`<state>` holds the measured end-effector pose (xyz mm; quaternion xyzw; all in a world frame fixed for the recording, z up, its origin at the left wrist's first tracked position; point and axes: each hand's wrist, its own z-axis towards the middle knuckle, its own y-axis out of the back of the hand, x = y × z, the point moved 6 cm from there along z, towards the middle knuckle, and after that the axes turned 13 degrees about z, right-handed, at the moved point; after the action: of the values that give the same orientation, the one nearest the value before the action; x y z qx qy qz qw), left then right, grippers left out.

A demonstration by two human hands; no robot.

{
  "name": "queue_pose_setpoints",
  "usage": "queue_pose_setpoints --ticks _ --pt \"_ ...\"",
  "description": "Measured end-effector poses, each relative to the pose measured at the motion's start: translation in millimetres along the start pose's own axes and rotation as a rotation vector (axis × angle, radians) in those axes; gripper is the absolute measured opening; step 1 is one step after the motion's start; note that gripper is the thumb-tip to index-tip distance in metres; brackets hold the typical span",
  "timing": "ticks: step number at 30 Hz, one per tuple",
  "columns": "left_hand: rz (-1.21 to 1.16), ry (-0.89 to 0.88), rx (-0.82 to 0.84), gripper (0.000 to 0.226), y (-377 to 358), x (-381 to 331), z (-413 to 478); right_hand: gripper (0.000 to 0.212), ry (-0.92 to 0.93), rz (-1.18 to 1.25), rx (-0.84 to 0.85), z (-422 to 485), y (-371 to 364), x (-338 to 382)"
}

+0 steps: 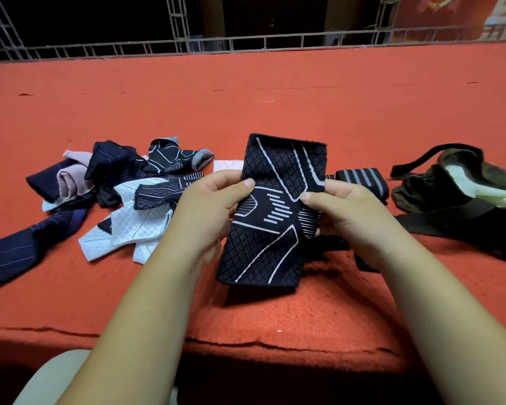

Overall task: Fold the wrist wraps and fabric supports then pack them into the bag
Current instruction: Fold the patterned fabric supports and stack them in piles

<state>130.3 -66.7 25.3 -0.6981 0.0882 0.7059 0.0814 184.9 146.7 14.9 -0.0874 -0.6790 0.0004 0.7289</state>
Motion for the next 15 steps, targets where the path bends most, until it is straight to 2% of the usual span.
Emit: queue_pose_setpoints --ticks 6,15 --pt "0.120 -0.021 0.058 0.024 10 -2 1 0.017 0.011 0.091 0.039 2 -4 -1" --pt "0.046 -0.012 0.186 0.031 8 -7 1 0.043 -0.095 0.466 0.068 2 -11 -3"
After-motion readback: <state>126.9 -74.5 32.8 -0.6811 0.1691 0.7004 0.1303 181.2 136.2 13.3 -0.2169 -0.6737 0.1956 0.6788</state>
